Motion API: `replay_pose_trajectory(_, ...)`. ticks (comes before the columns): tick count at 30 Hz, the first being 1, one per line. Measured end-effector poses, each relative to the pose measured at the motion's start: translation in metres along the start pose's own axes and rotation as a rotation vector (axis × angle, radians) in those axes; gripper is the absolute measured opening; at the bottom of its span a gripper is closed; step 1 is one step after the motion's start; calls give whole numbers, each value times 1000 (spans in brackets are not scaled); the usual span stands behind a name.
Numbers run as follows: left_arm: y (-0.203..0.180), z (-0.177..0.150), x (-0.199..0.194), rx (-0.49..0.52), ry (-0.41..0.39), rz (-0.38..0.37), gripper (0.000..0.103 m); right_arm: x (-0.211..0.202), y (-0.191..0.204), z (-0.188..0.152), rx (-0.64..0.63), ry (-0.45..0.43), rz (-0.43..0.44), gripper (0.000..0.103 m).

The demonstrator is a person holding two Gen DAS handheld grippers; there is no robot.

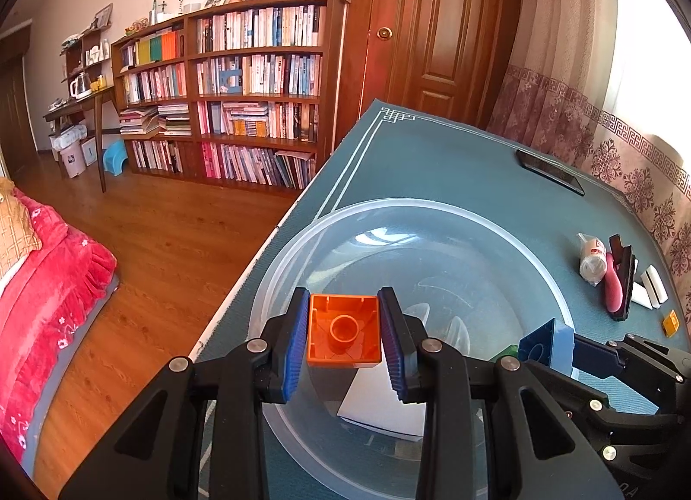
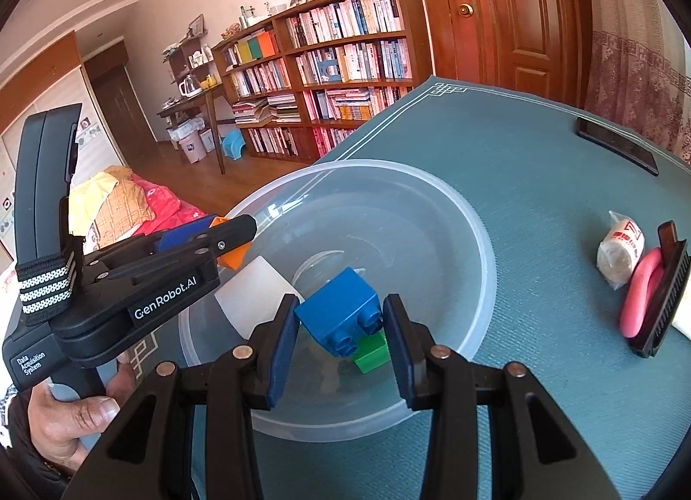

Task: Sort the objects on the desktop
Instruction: 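Carry the orange brick with the left tool while the right tool carries the blue brick to the bowl, then release the orange brick from the left tool while the right tool releases the blue brick into the bowl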

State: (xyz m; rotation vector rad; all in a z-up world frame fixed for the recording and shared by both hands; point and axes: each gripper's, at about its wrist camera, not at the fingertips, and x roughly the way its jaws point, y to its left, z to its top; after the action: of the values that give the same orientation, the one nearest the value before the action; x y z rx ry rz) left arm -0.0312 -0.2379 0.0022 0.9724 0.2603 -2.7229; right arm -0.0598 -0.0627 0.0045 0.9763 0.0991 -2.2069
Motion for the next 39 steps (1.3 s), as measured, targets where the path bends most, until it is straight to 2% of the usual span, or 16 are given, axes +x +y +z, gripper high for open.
replay_pose_trajectory(21,-4,0,4,1,15,-18,35,3,3,-2,-1,6,8,44)
replay_pose_trajectory(23,-3,0,7,-14,32,-49,40,3,1,-2,5,7,10,48)
replay_pose_trajectory(24,-2,0,7,-22,37,-58,54,3,0,-2,11,6,12,53)
replay_pose_trajectory(26,0,-1,5,-36,17,-50,70,2,-2,-2,17,-2,5,57)
replay_pose_trajectory(31,0,1,-2,-33,-24,-8,71,-1,-6,-4,32,-8,2,57)
replay_pose_trajectory(39,-2,0,-2,-30,-13,-2,71,-5,-11,-7,45,-14,-5,58)
